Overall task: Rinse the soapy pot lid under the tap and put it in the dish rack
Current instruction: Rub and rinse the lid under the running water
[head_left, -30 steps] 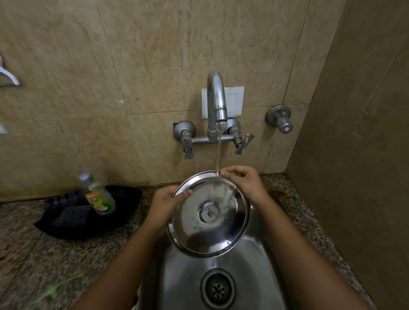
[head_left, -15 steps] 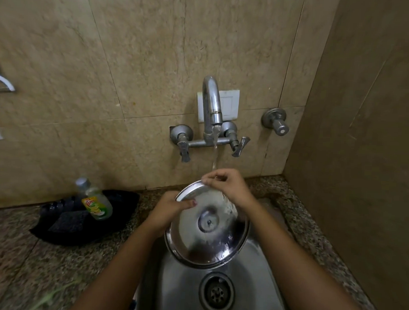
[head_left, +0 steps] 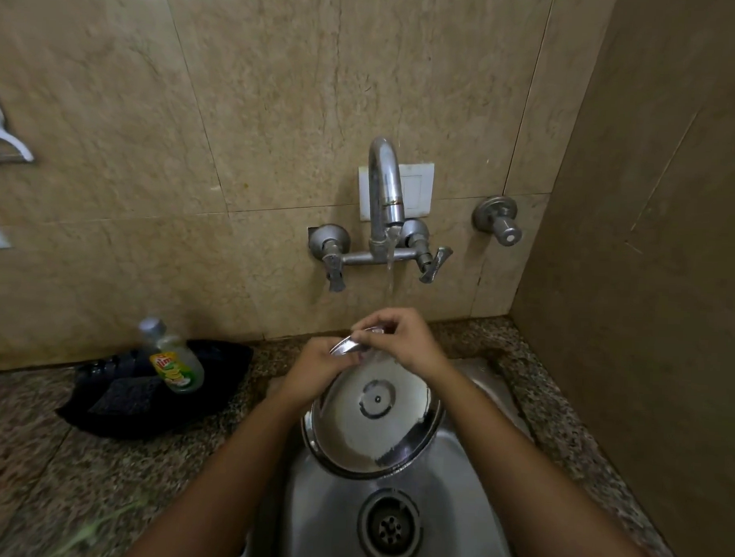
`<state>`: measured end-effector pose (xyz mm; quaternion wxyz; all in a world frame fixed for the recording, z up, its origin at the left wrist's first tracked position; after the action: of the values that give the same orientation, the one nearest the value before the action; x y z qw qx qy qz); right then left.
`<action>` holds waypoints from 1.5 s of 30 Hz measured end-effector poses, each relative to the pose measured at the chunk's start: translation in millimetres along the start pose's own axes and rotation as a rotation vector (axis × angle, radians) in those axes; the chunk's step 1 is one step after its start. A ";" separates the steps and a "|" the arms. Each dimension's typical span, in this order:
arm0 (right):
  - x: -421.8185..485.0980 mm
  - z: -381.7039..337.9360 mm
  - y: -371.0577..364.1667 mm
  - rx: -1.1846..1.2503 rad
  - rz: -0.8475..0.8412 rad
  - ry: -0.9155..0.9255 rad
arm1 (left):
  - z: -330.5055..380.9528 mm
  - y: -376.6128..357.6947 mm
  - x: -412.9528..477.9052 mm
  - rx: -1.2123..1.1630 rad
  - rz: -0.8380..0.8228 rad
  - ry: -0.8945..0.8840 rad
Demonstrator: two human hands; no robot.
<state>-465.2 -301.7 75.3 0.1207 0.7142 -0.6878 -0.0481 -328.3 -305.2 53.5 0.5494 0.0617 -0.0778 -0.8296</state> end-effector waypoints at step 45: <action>-79.6 73.0 -16.1 -1.154 -0.040 0.137 | -48.4 33.6 -25.1 -0.304 0.579 0.238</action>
<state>-470.6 -229.9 -6.8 0.5338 0.5469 -0.5273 -0.3713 -279.1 -297.9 13.1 0.7700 0.0506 0.0970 -0.6286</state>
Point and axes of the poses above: each hand's wrist, its own x-axis towards the middle knuckle, its own y-axis out of the back of the hand, z = x × y, the point moved 6 cm from there along x, towards the middle knuckle, and after that the axes turned 4 degrees about -y, right-handed, at the moved point
